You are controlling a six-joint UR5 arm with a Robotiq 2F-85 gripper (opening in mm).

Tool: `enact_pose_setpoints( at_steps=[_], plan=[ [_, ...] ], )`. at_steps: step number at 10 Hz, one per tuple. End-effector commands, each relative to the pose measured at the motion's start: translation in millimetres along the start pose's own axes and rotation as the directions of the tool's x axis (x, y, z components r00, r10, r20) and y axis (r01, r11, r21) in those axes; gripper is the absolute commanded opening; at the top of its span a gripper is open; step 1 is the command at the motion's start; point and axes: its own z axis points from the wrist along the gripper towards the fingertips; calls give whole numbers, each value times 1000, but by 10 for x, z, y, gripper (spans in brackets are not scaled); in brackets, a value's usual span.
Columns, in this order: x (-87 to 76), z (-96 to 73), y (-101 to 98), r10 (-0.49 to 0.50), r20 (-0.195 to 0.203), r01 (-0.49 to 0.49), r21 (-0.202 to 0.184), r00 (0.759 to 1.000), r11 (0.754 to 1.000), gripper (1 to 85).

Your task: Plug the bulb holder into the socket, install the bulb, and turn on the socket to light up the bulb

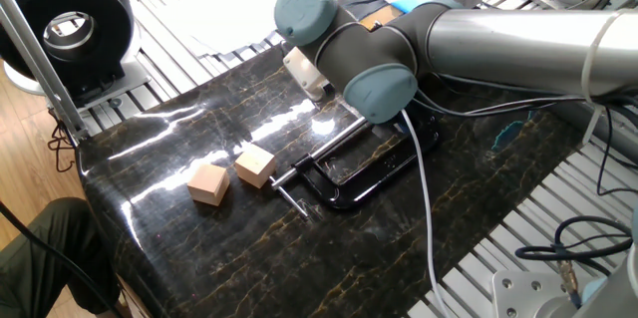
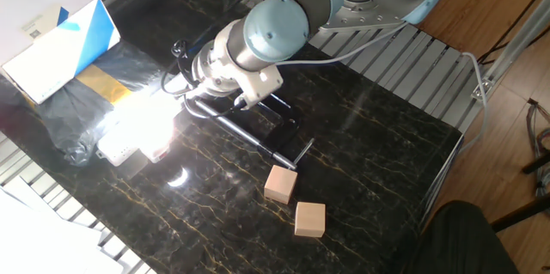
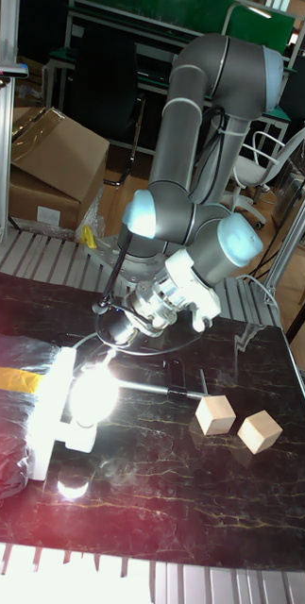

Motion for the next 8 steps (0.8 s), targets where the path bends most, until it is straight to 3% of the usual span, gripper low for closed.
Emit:
enact_pose_setpoints(
  at_steps=[1, 2, 4, 6, 8],
  plan=[
    [-43, -37, 35, 25, -5, -25, -17, 1000, 1000, 10],
    [-92, -86, 36, 40, 7, -40, -22, 999, 999, 10],
    [-260, -175, 48, 67, 84, -63, -52, 994, 997, 10],
    [-299, -286, 21, 79, 111, -72, -63, 991, 995, 10],
    [-358, -563, 109, 122, 163, -101, -129, 979, 986, 10]
  ],
)
